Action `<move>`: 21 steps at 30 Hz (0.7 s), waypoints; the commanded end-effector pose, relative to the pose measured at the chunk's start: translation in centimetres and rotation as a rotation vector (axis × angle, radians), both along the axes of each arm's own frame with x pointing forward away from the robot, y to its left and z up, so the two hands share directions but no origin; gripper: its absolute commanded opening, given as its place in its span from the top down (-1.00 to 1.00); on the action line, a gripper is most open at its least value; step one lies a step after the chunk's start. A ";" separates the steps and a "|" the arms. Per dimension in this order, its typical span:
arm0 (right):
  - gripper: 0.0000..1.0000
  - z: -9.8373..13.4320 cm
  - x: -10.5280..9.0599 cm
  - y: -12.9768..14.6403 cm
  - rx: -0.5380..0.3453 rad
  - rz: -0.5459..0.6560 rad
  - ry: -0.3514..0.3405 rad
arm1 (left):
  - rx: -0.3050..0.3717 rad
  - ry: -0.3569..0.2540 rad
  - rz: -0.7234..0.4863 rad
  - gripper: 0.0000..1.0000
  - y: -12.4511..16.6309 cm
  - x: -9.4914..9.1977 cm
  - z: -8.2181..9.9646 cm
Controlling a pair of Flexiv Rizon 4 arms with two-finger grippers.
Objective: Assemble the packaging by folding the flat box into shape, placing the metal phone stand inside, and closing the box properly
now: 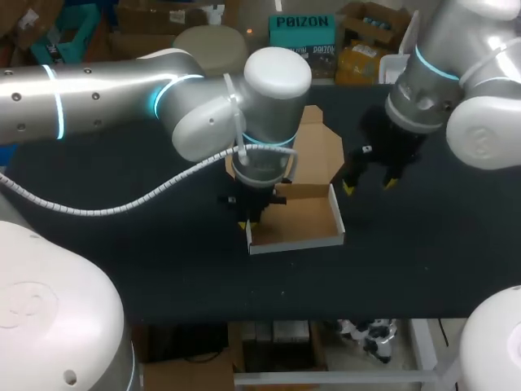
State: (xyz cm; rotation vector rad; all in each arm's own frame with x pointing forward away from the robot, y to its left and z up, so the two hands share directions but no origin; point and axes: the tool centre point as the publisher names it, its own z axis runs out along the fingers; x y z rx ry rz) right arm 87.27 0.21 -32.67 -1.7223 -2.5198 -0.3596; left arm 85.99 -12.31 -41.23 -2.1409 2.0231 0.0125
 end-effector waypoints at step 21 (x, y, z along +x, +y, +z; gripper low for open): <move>-1.00 2.4 -3.9 -6.8 0.263 0.655 -0.282 | 0.028 0.006 -0.083 1.00 1.7 -0.3 0.2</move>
